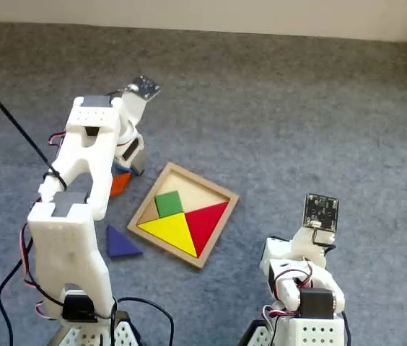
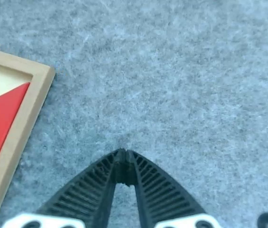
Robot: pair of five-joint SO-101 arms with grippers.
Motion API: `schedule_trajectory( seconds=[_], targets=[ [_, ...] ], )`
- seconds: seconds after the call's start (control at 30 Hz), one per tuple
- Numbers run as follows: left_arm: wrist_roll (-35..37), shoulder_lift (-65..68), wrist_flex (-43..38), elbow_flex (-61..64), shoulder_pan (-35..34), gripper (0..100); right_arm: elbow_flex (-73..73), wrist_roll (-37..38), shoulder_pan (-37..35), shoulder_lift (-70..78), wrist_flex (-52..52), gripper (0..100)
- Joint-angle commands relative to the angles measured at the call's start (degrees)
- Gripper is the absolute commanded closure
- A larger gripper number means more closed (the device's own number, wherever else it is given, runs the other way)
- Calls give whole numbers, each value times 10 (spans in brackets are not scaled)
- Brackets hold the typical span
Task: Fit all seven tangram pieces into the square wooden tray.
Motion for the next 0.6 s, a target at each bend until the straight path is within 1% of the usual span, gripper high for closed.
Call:
schedule_trajectory(
  seconds=[0.0, 0.17, 0.23, 0.3, 0.37, 0.57],
  targets=[
    [-7, 18, -3, -38, -5, 769, 66, 5, 6, -7, 0, 994],
    [-7, 27, 10, -37, -7, 773, 66, 5, 6, -7, 0, 994],
    [-15, 29, 25, -39, -7, 808, 66, 5, 6, -7, 0, 994],
    [-42, 30, 40, -36, -3, 853, 66, 5, 6, -7, 0, 994],
    [-55, 30, 56, -35, -2, 880, 66, 5, 6, -7, 0, 994],
    [-53, 26, 84, -39, 0, 889, 66, 5, 6, -7, 0, 994]
  ],
)
